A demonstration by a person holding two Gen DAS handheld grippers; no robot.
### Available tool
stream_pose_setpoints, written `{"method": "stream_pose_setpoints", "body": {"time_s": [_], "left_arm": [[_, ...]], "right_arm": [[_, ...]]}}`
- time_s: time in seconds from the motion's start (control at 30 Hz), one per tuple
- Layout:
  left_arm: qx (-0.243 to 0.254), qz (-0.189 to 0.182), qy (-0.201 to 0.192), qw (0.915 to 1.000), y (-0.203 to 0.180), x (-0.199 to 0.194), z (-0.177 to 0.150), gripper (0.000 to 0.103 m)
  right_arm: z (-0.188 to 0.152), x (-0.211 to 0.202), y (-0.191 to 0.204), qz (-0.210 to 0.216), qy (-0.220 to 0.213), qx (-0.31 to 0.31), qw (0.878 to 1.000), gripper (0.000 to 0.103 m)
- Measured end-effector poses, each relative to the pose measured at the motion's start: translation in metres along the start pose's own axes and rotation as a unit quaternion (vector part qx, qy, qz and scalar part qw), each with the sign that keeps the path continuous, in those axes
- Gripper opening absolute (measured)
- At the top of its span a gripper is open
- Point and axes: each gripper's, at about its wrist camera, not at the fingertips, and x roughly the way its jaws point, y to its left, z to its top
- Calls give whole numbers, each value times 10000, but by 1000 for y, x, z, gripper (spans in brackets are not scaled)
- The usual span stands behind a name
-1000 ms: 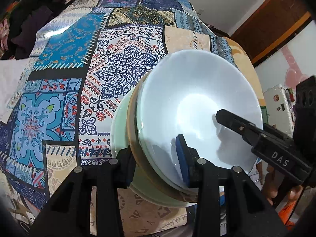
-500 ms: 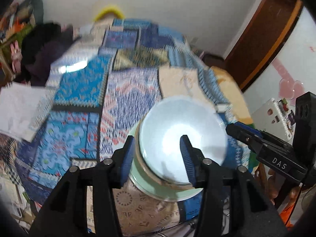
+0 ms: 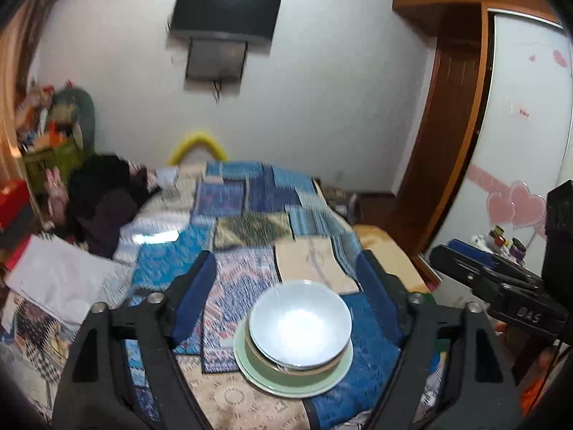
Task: Organize plates and bowls
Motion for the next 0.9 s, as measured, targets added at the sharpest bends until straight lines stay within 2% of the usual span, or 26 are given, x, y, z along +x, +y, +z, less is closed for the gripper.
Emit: {"method": "stream_pose_setpoints", "body": {"time_s": [0.2, 0.43, 0.9], "left_arm": [[189, 152, -564, 9981, -9, -30, -1, 101], [194, 173, -729, 9970, -8, -40, -3, 103], [299, 212, -816, 9960, -13, -44, -7, 103]], "right_arm": [[1, -8, 5, 18, -195, -66, 9998, 85], [-4, -19, 10, -38, -412, -139, 9990, 102], [-5, -26, 13, -92, -571, -236, 9980, 102]]}}
